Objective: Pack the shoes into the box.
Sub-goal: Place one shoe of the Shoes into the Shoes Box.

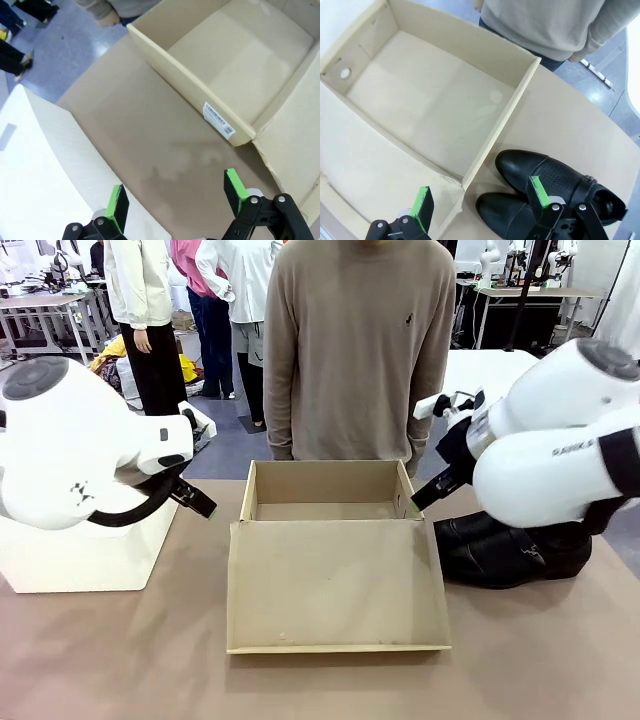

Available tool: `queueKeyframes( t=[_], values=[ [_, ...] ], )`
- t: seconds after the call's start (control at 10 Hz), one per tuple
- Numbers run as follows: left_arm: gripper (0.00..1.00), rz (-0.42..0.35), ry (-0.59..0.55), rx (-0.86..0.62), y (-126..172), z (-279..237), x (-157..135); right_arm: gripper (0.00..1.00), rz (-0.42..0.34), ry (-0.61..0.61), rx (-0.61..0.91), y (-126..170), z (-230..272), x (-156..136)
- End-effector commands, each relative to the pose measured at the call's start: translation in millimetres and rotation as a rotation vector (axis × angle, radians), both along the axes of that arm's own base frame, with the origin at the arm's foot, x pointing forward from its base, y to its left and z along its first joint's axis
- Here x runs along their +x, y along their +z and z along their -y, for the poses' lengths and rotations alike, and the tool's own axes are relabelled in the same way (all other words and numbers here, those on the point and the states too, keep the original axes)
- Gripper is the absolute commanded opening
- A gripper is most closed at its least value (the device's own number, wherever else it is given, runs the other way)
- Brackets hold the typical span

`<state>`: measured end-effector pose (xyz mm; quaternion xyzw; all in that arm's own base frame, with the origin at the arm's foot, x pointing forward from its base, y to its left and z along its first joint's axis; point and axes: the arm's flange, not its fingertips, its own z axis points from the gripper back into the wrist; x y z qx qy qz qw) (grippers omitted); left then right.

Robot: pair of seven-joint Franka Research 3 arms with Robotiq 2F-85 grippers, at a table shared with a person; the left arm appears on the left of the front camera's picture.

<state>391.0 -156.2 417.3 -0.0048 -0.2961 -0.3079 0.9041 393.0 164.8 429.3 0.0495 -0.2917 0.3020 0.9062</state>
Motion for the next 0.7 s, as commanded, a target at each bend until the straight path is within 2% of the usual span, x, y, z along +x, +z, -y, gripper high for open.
queueKeyframes(
  t=[0.0,0.2,0.4,0.6],
  values=[
    [1.0,0.018,-0.038,0.043,31,-4,-13,1.0,-0.004,0.056,0.018,28,18,-3],
    [1.0,0.055,-0.091,0.061,61,-4,-24,1.0,0.017,0.076,0.029,52,26,-9],
    [1.0,0.055,-0.122,0.079,79,-5,-21,1.0,0.008,0.111,0.047,62,29,-10],
    [1.0,0.051,-0.234,0.064,96,-9,-17,1.0,-0.009,0.186,0.068,72,38,-11]
  ],
)
